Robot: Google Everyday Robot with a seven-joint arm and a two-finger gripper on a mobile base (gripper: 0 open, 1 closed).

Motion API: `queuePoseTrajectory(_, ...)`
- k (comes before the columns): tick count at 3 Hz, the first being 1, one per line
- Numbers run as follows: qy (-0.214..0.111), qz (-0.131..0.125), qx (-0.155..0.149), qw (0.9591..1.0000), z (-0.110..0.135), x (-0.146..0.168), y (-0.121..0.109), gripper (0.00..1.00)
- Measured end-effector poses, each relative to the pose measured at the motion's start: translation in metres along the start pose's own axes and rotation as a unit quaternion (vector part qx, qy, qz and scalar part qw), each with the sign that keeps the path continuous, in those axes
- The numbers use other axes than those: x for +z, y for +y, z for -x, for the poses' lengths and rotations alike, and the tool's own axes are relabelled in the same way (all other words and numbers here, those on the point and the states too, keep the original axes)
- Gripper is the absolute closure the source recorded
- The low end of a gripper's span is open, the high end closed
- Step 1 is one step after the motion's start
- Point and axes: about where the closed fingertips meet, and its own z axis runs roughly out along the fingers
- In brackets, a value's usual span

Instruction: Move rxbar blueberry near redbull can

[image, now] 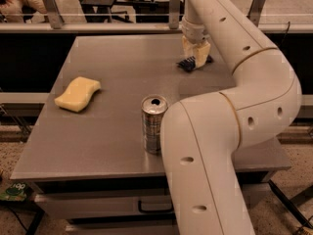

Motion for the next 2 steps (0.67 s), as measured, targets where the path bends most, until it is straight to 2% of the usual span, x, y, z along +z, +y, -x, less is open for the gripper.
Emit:
queuePoseTrajectory(1,0.000,0.000,0.000,1.0000,-0.0001,-0.0007,0.0001,0.72)
queuePoseTrajectory(2,0.000,0.000,0.000,1.0000,-0.0001,-0.0012,0.0002,0.95)
